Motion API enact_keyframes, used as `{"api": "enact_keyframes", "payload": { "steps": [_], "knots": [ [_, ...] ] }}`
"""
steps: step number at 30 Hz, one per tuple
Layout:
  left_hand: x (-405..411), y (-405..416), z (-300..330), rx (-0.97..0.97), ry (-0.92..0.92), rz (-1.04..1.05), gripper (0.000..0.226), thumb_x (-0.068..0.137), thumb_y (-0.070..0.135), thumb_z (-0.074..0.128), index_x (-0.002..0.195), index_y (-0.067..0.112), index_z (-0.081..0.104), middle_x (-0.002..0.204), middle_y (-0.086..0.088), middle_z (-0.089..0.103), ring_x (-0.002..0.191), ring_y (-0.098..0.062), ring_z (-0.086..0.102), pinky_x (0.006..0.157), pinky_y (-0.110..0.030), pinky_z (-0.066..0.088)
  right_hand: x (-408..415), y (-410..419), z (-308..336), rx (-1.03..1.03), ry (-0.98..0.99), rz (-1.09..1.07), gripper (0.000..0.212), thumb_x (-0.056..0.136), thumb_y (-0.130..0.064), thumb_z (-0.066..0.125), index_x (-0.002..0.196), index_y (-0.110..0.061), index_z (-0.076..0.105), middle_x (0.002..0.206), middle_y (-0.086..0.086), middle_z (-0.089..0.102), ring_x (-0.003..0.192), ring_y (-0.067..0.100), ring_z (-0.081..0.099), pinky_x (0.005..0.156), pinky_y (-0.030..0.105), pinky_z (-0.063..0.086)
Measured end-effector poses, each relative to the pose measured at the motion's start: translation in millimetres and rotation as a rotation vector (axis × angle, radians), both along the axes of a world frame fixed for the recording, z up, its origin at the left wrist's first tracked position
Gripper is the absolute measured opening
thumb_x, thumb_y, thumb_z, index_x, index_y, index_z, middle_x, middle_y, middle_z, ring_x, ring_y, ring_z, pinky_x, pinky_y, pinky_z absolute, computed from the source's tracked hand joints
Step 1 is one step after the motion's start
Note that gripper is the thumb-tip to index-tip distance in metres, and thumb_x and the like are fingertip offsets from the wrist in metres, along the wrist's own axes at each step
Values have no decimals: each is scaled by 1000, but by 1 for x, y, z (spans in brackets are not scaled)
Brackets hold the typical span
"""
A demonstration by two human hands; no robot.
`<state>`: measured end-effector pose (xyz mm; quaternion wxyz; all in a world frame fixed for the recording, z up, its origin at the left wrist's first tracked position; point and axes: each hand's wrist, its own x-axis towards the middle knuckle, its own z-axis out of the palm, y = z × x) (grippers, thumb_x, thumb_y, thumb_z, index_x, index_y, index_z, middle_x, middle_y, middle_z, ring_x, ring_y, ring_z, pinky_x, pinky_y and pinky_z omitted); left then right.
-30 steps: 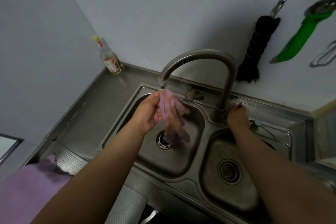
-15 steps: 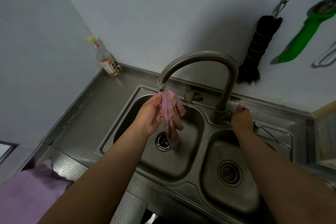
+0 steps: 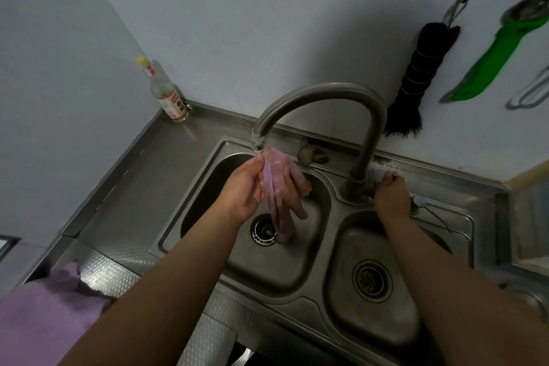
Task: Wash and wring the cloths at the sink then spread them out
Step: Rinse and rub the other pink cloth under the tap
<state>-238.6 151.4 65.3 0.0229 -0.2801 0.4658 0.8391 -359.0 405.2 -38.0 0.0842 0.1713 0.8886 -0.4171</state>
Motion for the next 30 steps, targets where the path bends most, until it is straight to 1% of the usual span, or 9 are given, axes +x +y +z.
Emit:
{"api": "enact_keyframes", "payload": {
  "steps": [7,12,15,19,21,23,25,27,30],
  "knots": [
    [4,-5,-2,-133,45,-61,31,103,23,39,109,7,65,89,-9,71,79,-17,68,68,-27,56,23,-35,24,-267,1,-412,42,97,-36,48,122,-2,47,121,18,52,109,32,53,92,44,45],
    [0,-12,-4,-359,52,-150,32,102,24,41,96,7,68,86,-11,71,77,-18,66,70,-28,52,58,-112,87,-580,2,384,34,101,-42,32,104,-23,60,101,2,63,96,11,60,85,28,45],
    [-3,-19,-6,-456,46,-188,31,101,27,46,96,8,69,92,-18,69,82,-24,65,78,-36,53,54,-127,110,-497,-171,734,47,100,-50,26,83,-25,62,59,-9,63,50,-3,59,45,15,43],
    [-7,-39,-6,-1060,-10,-216,40,98,33,51,67,9,58,60,-4,53,57,-13,47,58,-30,39,41,-128,99,-458,-36,756,40,97,-40,48,81,-7,64,67,3,57,64,12,53,64,27,42],
    [-8,-42,-11,-1141,-47,-226,48,96,36,55,57,9,48,53,-1,42,50,-10,38,51,-27,33,39,-133,102,-580,-51,608,38,96,-39,50,78,-8,63,70,7,54,68,17,50,66,29,39],
    [-14,-34,-14,-915,-78,-66,46,96,31,56,55,14,46,50,2,41,46,-7,38,49,-25,33,43,-143,108,-665,-86,534,36,96,-39,51,76,-11,62,69,10,51,66,19,47,64,30,38],
    [-28,-28,-11,-466,-178,185,36,97,30,53,66,13,57,57,-2,55,50,-11,53,52,-26,45,57,-158,114,-622,-119,611,37,96,-39,49,71,-15,62,68,9,58,65,23,55,65,33,44],
    [-42,-22,-12,-112,-274,303,33,100,29,47,75,10,58,57,-4,60,49,-13,60,52,-24,49,72,-175,114,-326,-12,790,42,97,-42,44,67,-16,59,75,11,65,74,26,63,71,37,49],
    [-51,8,-6,44,-312,288,33,101,26,41,73,13,51,39,2,54,44,-14,55,42,-21,45,52,-183,113,48,242,709,38,100,-28,39,79,-8,64,87,19,67,85,34,63,73,37,45]
  ]
}}
